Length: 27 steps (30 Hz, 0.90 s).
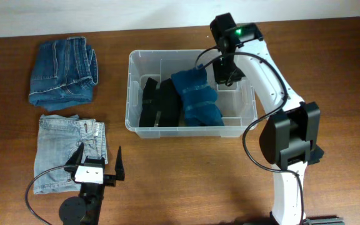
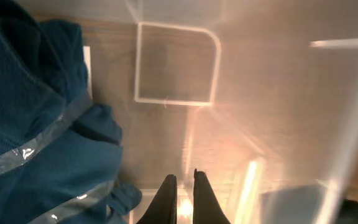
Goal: Pack container
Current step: 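Place the teal garment beside the black one and press it flat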
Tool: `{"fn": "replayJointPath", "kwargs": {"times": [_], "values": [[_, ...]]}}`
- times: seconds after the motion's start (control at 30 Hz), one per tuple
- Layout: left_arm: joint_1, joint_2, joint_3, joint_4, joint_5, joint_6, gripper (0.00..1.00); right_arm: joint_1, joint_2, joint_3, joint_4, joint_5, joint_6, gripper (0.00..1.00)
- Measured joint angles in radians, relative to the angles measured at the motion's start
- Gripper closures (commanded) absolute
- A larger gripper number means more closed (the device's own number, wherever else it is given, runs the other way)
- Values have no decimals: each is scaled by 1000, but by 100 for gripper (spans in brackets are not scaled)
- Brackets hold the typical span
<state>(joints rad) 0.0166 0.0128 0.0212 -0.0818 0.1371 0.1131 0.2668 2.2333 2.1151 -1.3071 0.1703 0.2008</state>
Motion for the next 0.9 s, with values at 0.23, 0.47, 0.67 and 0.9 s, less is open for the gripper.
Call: {"fn": "replayJointPath", "kwargs": {"times": [0.23,0.47,0.67,0.9], "values": [[0,0,0,0,0,0,1,16,1,-129,82,-19,-3,96],[0,0,0,0,0,0,1,17,1,-230,109,-43,-3,96],[0,0,0,0,0,0,1,17,1,-249,108,-127,-3,96],[0,0,0,0,0,0,1,21,1,-251,108,-243,-3,96]]}}
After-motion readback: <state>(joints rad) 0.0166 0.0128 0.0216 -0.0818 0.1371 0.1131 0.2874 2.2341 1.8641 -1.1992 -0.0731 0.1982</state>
